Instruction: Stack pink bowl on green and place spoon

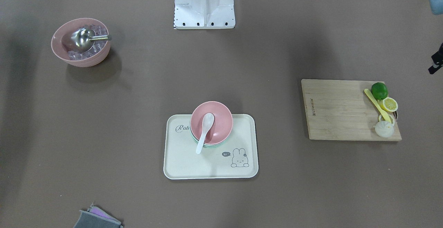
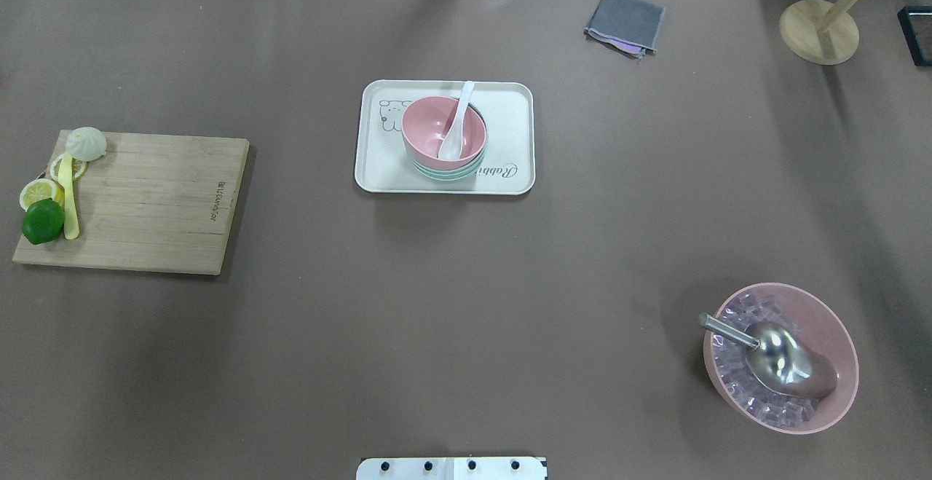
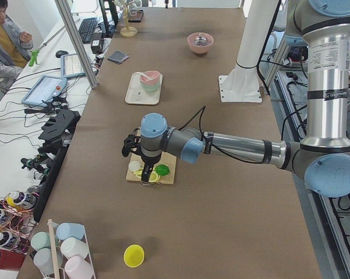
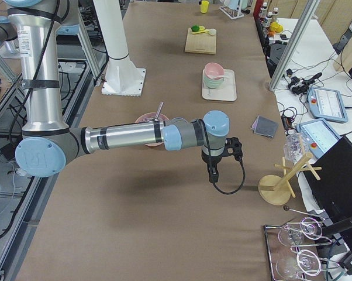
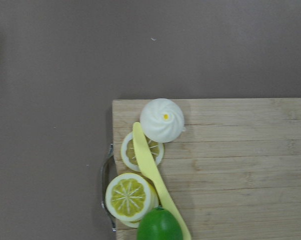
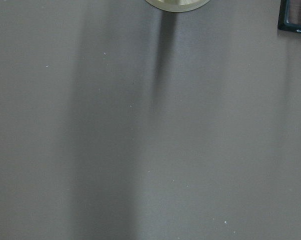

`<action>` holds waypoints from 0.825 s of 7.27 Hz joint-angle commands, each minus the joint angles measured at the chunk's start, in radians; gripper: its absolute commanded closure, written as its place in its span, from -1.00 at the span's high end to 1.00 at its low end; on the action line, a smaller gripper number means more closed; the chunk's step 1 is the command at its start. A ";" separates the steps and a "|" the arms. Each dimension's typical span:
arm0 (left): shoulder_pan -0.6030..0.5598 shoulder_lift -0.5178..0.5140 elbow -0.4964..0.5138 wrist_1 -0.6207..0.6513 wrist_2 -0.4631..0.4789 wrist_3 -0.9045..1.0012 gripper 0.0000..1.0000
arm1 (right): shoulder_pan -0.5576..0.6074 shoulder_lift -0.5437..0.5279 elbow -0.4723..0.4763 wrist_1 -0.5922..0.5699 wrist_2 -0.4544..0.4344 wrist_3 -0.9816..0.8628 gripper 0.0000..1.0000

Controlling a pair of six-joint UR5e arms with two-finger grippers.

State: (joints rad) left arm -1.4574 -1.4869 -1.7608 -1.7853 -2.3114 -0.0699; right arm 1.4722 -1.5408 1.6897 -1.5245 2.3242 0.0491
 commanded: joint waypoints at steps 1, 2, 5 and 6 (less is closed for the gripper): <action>-0.041 0.023 -0.003 0.069 0.131 0.133 0.96 | 0.000 -0.004 -0.007 0.001 -0.020 -0.020 1.00; -0.041 0.049 -0.005 0.067 0.126 0.133 0.96 | 0.000 -0.001 0.004 -0.003 -0.020 -0.021 1.00; -0.035 0.024 -0.057 0.134 0.083 0.054 0.96 | -0.003 0.011 -0.010 -0.014 -0.013 -0.029 1.00; -0.038 0.019 -0.066 0.141 0.070 0.080 0.96 | -0.012 0.010 -0.007 -0.017 -0.031 -0.032 1.00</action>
State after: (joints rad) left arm -1.4950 -1.4569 -1.8122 -1.6637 -2.2282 0.0128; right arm 1.4685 -1.5333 1.6868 -1.5382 2.3054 0.0212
